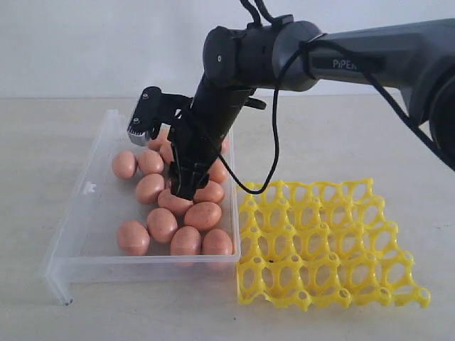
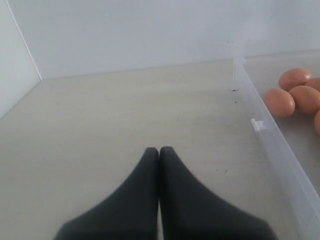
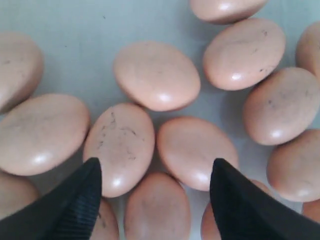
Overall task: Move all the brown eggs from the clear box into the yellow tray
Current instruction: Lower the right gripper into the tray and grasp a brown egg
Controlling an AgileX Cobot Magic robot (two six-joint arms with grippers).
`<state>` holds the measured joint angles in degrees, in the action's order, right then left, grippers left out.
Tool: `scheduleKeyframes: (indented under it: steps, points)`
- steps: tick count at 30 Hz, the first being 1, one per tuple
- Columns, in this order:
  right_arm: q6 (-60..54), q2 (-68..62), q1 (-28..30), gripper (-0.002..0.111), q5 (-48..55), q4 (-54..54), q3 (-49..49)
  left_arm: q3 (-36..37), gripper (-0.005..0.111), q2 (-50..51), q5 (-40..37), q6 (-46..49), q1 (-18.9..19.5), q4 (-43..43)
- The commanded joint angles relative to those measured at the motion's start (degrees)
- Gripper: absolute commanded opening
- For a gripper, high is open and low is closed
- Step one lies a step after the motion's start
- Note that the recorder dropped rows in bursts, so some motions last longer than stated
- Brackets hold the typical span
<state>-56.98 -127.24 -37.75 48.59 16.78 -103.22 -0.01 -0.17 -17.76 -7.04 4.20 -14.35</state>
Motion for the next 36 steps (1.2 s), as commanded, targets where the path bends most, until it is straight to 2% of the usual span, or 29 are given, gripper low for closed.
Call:
scheduleKeyframes:
  steps: [1, 7, 16, 21, 23, 25, 26, 27, 36]
  points:
    - [-3.75, -0.7, -0.11, 0.06, -0.63, 4.09, -0.15, 0.01, -0.004, 0.17, 0.18, -0.21, -0.22, -0.1]
    - [-3.64, -0.84, -0.11, 0.06, -1.88, 7.44, -0.15, 0.01, -0.004, 0.17, 0.18, -0.21, -0.22, -0.1]
    - [4.13, -4.83, -0.11, 0.06, 0.84, 8.37, -0.15, 0.01, -0.004, 0.17, 0.18, -0.21, -0.22, -0.1]
    - [5.29, -6.86, -0.11, 0.06, -3.73, 8.41, -0.15, 0.01, -0.004, 0.17, 0.18, -0.21, -0.22, -0.1]
    - [5.93, -7.23, -0.11, 0.048, -4.63, 8.41, -0.15, 0.01, -0.004, 0.17, 0.18, -0.21, -0.22, -0.1]
    - [5.93, -7.23, -0.11, 0.022, -4.63, 8.41, -0.15, 0.01, -0.004, 0.17, 0.18, -0.21, -0.22, -0.1]
    - [5.93, -7.23, -0.11, 0.005, -5.14, 8.27, -0.15, 0.01, -0.004, 0.17, 0.18, -0.21, -0.22, -0.1]
    - [6.06, -7.23, -0.11, 0.0, -5.76, 8.27, -0.15, 0.01, -0.004, 0.17, 0.18, -0.21, -0.22, -0.1]
    - [6.42, -5.2, -0.11, 0.0, -6.74, 15.7, -0.15, 0.01, -0.004, 0.17, 0.18, -0.21, -0.22, -0.1]
